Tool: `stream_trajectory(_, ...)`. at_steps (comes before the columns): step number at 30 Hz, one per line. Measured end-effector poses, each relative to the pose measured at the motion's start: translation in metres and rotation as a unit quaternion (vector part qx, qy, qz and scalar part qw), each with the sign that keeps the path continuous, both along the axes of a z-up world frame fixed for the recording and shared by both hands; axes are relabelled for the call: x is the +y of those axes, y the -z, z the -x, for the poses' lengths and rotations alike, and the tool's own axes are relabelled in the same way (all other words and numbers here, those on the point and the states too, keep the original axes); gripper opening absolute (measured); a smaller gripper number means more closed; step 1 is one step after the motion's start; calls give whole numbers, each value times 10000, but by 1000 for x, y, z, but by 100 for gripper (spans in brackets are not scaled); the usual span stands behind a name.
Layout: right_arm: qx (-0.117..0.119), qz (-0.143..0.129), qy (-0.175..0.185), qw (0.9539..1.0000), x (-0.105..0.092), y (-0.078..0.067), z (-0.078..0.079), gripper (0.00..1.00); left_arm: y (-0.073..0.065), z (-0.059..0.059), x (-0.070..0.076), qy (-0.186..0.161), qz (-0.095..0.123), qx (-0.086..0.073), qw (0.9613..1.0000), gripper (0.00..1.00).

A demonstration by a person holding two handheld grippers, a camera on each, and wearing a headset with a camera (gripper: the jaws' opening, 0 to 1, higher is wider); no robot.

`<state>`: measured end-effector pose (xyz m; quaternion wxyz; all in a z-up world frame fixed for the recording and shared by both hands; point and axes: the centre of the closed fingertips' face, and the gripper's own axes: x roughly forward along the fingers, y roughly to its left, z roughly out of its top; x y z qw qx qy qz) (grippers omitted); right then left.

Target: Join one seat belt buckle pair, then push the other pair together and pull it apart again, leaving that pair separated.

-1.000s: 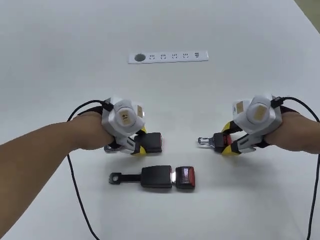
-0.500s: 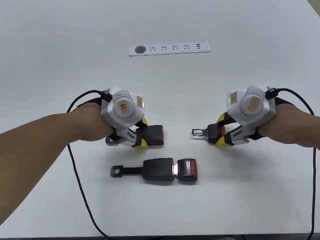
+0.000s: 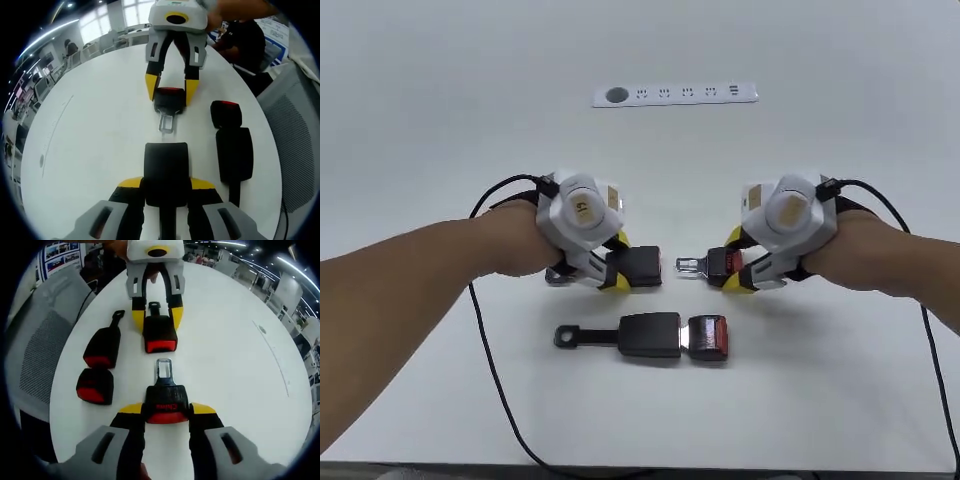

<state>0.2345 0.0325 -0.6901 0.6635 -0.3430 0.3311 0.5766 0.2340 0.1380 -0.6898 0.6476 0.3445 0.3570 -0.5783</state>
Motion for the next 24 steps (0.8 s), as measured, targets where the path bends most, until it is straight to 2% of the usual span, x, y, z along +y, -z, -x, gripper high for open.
stream_trajectory(7,-3,16,-75,10000,21,0,1,33,1,-1,0,65,-28,3,10000,33)
stream_trajectory(12,-9,106,-144,9998,19,0,1,33,2,-1,0,40,12,20,10000,33)
stream_trajectory(17,-276,202,-292,9990,22,-2,-1,33,2,-2,1,35,6,34,10000,33)
stream_trajectory(24,-216,77,-292,9993,26,-2,-1,33,1,-2,0,81,38,10,10000,33)
